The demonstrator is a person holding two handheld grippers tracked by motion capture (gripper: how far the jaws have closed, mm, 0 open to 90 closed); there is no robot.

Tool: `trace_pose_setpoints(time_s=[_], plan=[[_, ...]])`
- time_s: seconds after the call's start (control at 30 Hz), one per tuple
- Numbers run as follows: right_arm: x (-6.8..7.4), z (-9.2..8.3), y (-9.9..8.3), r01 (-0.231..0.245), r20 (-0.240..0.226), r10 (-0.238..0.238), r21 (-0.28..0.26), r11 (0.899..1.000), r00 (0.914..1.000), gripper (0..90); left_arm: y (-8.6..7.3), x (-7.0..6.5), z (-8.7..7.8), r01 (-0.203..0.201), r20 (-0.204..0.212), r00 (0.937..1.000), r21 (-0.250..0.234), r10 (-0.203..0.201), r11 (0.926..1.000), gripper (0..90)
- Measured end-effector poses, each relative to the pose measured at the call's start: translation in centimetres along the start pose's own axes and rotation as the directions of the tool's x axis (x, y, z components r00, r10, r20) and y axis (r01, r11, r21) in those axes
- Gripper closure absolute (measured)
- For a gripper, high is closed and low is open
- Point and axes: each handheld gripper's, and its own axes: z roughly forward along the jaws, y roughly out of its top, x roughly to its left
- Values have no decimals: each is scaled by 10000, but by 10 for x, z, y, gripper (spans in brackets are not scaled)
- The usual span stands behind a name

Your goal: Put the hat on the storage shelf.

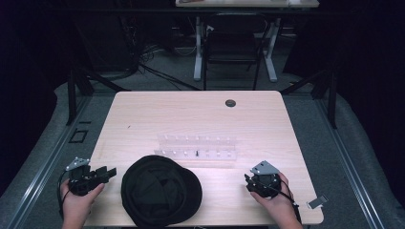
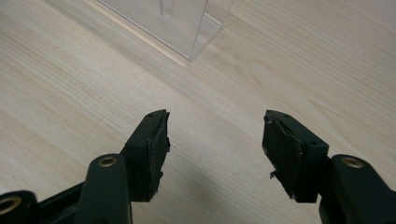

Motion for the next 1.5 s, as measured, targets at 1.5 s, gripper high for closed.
trace_pose_setpoints(time_s=[1.5], plan=[[-9, 2, -5, -900, -947, 881, -165, 9958, 9916, 389, 21, -32, 3, 509, 1299, 9860, 3645, -1049, 9298, 665]])
